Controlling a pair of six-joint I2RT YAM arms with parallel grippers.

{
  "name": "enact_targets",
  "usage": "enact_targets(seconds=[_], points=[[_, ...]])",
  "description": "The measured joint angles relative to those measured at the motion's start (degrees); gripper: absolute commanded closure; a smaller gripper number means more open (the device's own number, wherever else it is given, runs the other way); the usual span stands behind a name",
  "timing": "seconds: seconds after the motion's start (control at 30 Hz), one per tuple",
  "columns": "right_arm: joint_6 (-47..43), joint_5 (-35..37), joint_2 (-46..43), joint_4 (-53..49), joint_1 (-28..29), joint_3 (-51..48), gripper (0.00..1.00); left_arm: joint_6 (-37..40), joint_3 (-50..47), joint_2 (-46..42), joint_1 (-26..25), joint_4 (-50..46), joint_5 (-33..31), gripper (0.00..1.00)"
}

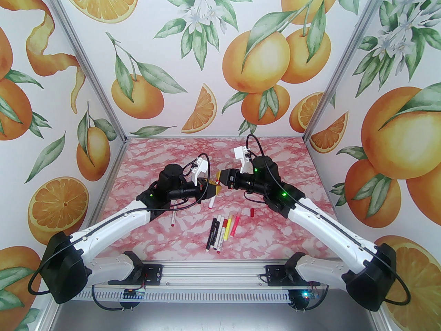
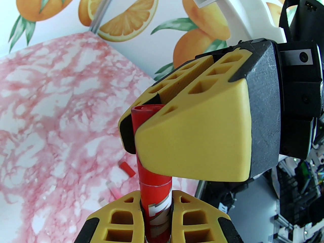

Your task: Open the pen caps

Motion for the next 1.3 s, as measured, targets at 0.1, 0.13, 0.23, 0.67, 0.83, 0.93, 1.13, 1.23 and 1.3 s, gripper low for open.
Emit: enact_targets(seconds=[0.1, 0.13, 0.23, 0.67, 0.83, 0.93, 1.13, 1.23, 1.3], points=[[0.0, 0.6, -0.7, 3.3, 0.0, -2.1, 1.0, -0.2, 0.0, 0.1, 0.0, 0.4, -0.1, 1.0], [0.1, 0.8, -1.0, 4.7, 0.0, -3.0, 1.0, -0.3, 0.0, 0.3, 0.0, 0.5, -0.1, 1.0], [0.3, 1.9, -1.2, 10.0, 0.1, -5.9, 1.0, -1.3, 0.0, 0.9, 0.0, 1.4, -0.3, 1.0], [-1.1, 8.9, -1.5, 21.8, 2.5, -9.7, 1.0, -5.3, -0.6, 1.3, 0.3, 7.2, -1.3, 1.0], [-1.3, 9.1, -1.5, 19.2, 2.5, -8.9, 1.0, -2.7, -0.6, 1.3, 0.3, 5.6, -1.8, 1.0], [-1.3, 9.0, -1.5, 17.4, 2.5, -8.2, 1.0, -1.7, -0.6, 1.3, 0.2, 5.2, -2.0, 1.0], [-1.5, 7.9, -1.5, 15.9, 1.8, -7.2, 1.0, -1.6, -0.8, 1.3, 0.1, 6.0, -2.0, 1.0], [-1.5, 7.5, -1.5, 15.9, 1.6, -7.2, 1.0, -1.8, -1.3, 1.3, -0.1, 7.1, -2.5, 1.0], [-1.5, 7.6, -1.5, 15.9, 1.5, -7.2, 1.0, -1.9, -1.4, 1.3, -0.3, 7.5, -2.8, 1.0]])
